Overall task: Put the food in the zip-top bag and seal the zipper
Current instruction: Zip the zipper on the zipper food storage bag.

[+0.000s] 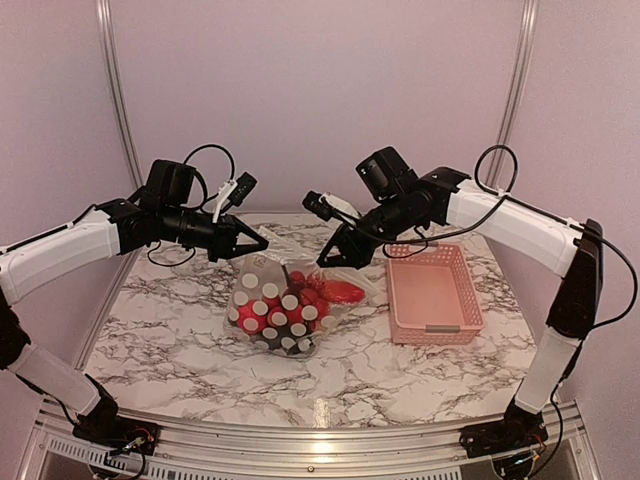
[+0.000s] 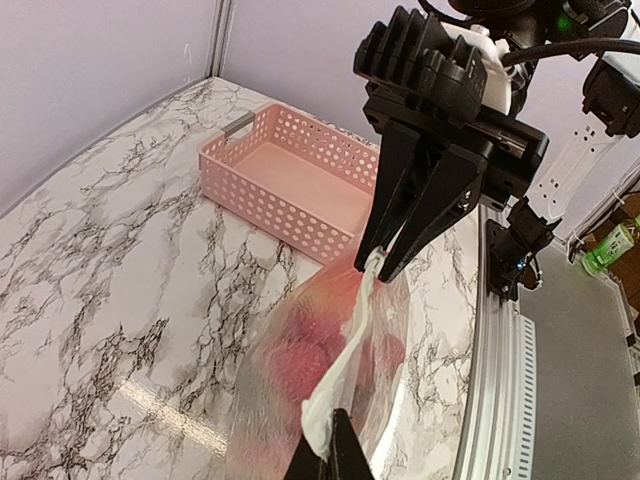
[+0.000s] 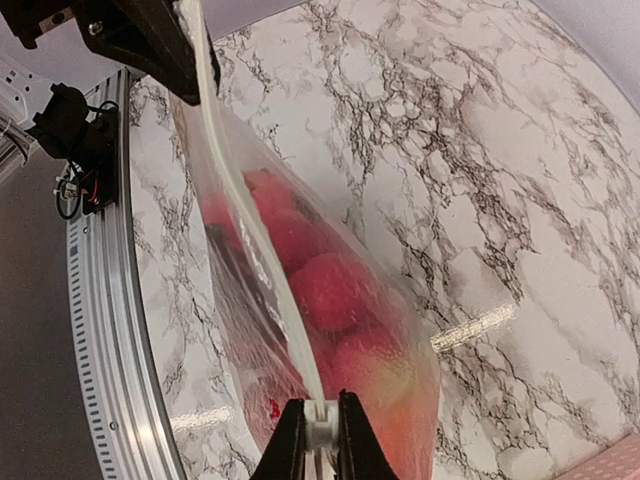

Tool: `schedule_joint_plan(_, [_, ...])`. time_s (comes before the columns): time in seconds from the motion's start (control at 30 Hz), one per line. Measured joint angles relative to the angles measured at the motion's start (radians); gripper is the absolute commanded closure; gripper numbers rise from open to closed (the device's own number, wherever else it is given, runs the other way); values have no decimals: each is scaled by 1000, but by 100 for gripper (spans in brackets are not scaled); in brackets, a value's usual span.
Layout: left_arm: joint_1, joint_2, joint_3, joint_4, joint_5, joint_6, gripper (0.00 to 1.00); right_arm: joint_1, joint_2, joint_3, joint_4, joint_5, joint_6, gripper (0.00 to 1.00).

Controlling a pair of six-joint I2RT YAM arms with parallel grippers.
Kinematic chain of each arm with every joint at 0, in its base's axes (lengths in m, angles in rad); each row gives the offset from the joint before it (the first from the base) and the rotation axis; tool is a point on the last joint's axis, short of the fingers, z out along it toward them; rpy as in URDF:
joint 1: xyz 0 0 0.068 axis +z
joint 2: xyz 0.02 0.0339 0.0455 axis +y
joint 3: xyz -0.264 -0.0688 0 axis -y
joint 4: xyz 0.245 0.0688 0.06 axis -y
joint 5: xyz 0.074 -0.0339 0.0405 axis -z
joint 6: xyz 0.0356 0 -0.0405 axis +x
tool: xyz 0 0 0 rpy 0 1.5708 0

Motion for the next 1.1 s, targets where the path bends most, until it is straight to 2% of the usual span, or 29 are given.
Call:
schedule_joint_plan(0.7, [56,-15,-30,2,3,0,100,-38,-171,-273,5,158,-28,92])
schedule_joint_plan(1.1, [60,-23,-47,6,11,-1,100,-38,-248,-359,18,222,-45,89])
